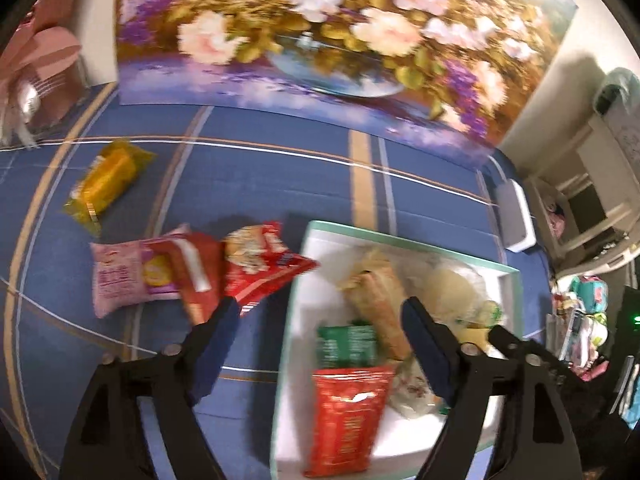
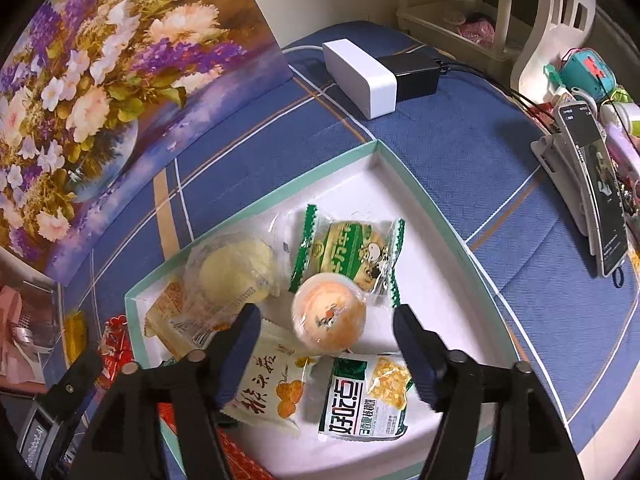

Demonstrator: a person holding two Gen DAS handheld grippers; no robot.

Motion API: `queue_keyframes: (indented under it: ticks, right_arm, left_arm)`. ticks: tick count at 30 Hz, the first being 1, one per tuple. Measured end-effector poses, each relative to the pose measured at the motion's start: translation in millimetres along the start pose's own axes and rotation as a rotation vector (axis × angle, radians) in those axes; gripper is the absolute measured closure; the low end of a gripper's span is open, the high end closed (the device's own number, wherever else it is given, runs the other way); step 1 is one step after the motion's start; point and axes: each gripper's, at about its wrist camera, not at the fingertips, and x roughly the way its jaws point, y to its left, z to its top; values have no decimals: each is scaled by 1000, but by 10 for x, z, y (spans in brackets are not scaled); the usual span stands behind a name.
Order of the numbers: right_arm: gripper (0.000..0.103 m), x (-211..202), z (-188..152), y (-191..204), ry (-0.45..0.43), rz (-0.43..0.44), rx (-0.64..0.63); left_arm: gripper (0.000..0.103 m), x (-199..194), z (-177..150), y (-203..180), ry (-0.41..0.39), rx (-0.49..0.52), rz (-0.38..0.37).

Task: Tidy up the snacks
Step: 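Carry the bun and pudding cup over the white tray and open both grippers, then withdraw both grippers from the tray toward the remaining snacks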

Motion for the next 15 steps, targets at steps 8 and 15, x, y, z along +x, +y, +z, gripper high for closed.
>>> queue_keyframes:
  ticks: [8, 15]
  right_arm:
    - [17, -60, -84, 247, -14, -21, -71]
    - [4, -164, -173, 471, -46, -38, -138]
  left_arm:
    - [8, 10, 13, 448, -24, -83, 114]
    - [4, -48, -39, 702, -42, -127, 178]
